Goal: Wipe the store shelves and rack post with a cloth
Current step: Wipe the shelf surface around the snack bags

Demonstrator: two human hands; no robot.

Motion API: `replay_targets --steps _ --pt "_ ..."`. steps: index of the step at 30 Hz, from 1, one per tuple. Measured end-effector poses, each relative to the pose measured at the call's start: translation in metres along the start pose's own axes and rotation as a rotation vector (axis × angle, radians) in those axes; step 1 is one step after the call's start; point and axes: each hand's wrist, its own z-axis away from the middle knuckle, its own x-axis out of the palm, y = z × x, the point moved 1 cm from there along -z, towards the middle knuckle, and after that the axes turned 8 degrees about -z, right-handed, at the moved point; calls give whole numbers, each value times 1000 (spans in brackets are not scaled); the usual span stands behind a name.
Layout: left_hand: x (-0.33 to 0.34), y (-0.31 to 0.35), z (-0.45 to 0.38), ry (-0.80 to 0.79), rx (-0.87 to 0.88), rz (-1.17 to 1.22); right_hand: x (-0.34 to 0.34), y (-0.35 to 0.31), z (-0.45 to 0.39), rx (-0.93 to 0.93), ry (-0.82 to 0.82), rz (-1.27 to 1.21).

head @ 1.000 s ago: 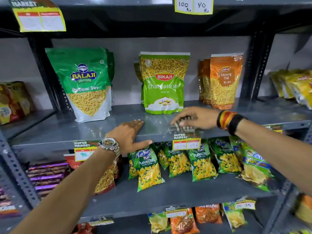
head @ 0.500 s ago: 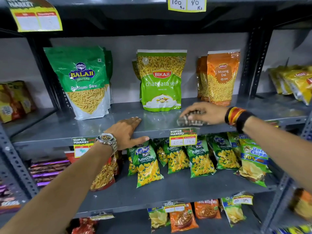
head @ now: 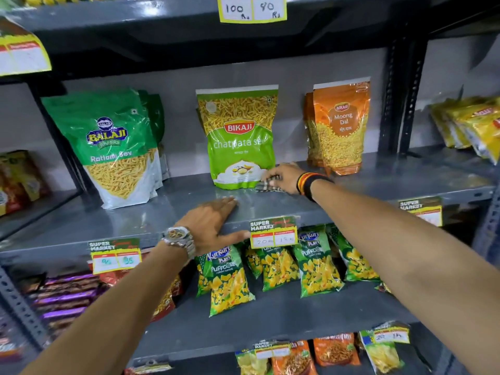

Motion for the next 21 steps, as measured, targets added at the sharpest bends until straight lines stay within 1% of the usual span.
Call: replay_targets --steps 3,6,8,10,12,15,18,21 --pt "-6 30 -21 -6 46 -21 -10 1 31 -77 -54 38" --pt "-4 38 -26 -14 47 -26 -36 -4 98 -162 -125 36" --pt "-2 38 -24 -11 48 -10 -61 -4 144 -162 -244 20" --pt "-2 39 -24 7 40 -1 -85 -1 162 -133 -321 -9" --pt "-4 41 -26 10 37 6 -97 0 148 -118 -252 -35" --pt "-6 45 -27 -7 10 4 -87 -5 97 -128 -103 -69" --pt "-4 46 -25 -1 -7 28 -53 -7 37 -94 -31 -52" --pt "-2 46 -25 -7 -13 30 -12 -7 5 -30 91 17"
